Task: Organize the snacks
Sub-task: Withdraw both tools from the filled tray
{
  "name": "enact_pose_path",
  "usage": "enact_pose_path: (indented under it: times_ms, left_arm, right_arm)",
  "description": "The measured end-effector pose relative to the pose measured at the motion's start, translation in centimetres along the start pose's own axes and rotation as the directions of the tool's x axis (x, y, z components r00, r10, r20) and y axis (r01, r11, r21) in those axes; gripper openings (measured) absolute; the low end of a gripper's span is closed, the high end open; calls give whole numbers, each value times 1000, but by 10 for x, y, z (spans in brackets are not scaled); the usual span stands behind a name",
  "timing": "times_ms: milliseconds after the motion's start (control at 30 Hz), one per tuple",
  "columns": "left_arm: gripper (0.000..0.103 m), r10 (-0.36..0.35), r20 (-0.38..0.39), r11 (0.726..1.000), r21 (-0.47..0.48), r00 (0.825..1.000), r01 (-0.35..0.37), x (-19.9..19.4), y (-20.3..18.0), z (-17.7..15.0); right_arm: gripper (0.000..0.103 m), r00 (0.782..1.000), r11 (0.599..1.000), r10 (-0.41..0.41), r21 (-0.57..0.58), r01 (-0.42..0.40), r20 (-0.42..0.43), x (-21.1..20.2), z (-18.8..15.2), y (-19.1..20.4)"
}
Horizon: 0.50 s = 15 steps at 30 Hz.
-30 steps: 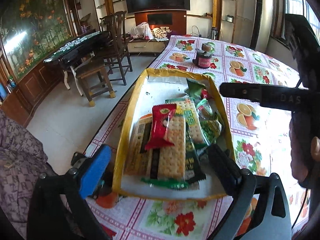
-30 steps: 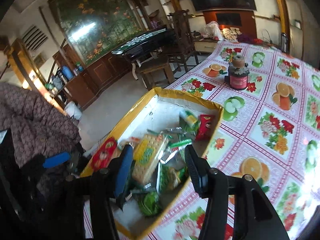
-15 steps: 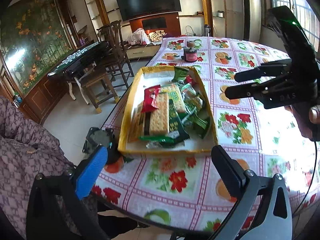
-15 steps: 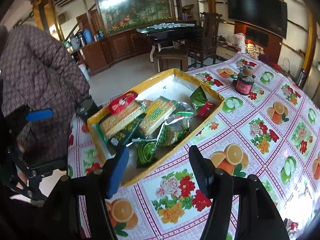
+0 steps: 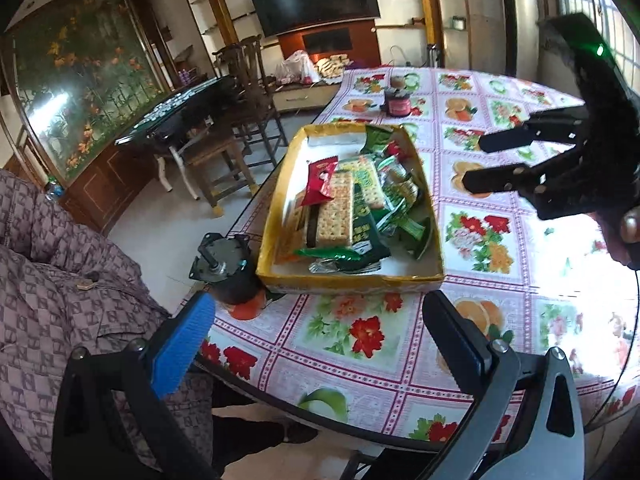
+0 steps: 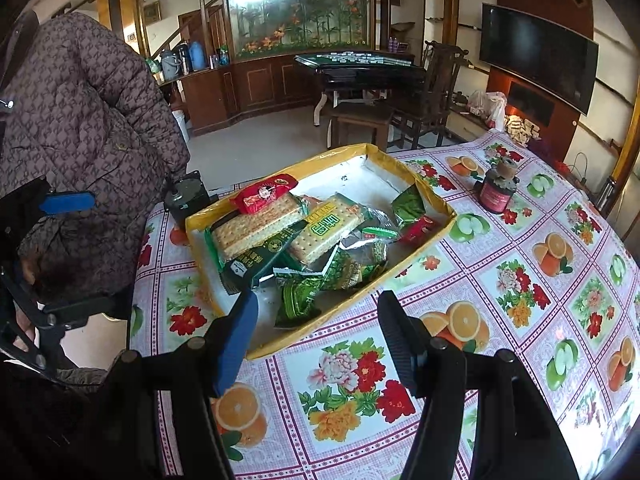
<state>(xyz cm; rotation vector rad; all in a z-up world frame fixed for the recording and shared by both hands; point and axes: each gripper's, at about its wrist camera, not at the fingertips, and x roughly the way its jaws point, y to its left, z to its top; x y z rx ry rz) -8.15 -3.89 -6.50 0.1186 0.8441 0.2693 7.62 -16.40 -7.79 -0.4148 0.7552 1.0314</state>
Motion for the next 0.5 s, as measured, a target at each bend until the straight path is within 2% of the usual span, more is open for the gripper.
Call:
enact_pose_path:
  times_ms: [233, 333, 433, 500]
  left_arm:
    - [103, -81, 19, 994, -70, 996, 83, -4, 10, 3]
    - [102, -81, 46, 990, -113, 996, 86, -7, 18, 4]
    - [102, -63, 81, 990, -120, 995, 73, -15, 20, 6]
    - [102, -56, 78, 991, -119, 995, 65, -16, 20, 8]
  right_arm:
    - [62, 1000, 1000, 8, -21, -9, -18, 4, -2, 3]
    - [62, 1000, 1000, 15, -27, -15, -18, 5, -2, 6]
    - [62, 999, 999, 27, -32, -28, -19, 6, -1, 10]
    - [62, 999, 999, 32, -38, -33, -21, 8, 0, 13]
